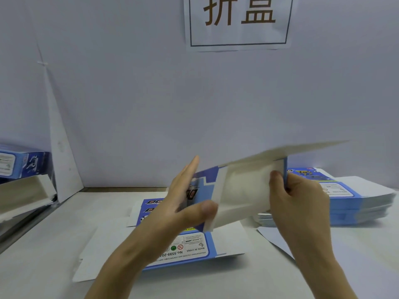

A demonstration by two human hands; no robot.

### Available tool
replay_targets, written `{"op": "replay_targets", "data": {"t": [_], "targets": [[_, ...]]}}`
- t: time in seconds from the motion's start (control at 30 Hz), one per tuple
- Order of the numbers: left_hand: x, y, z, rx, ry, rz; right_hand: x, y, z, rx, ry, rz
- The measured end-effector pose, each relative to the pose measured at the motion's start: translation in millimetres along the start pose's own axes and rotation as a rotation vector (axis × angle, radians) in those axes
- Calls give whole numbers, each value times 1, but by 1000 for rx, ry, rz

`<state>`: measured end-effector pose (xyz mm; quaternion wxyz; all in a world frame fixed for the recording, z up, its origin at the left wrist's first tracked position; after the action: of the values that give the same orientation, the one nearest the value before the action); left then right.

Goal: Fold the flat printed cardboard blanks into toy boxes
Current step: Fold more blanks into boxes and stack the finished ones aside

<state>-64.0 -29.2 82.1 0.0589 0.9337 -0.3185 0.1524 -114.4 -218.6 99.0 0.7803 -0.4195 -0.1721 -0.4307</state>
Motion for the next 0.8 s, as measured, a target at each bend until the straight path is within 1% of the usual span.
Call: {"op": "replay_targets", "data": {"t": [0.1, 0.2, 0.33, 0.43, 0.47, 0.57, 0.63, 0.7, 0.73, 0.77, 0.8], "targets": [[-3, 7, -1, 11, 25, 35, -1, 2, 1, -36, -18, 10], [-4, 10, -7, -56, 30, -20, -2, 4, 1, -19, -77, -8], [-3, 7, -14, -103, 61, -97, -7, 8, 3, 34, -144, 12], [-5, 1, -14, -193, -10, -204, -11, 8, 6, 87, -187, -1], [-6, 0, -15, -200, -43, -214, -11, 8, 5, 87, -191, -6], [-9, -4, -17, -77, -119, -180, -8, 7, 2, 18, -182, 2], [-12, -6, -22, 9, -147, -202, -8, 5, 5, -27, -209, 26], [-15, -6, -25, 36, -173, -208, -11, 2, 12, -51, -253, 58], [-15, -5, -26, 49, -176, -234, -13, 2, 15, -56, -275, 68], [-14, -4, -23, 104, -157, -299, -15, 2, 18, -61, -297, 68], [-12, -4, -18, 218, -123, -389, -16, 3, 19, -66, -317, 59]]}}
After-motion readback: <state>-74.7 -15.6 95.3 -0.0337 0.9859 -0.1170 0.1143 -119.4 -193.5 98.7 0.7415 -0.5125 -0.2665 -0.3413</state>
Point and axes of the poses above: each hand's wrist, its own x-axis towards the middle knuckle, its own y-axis out of the palm, z = x × y, the point moved 1 cm from there along x, towards the middle knuckle, and after that the axes turned 14 degrees about -x, right-handed, at the moved point
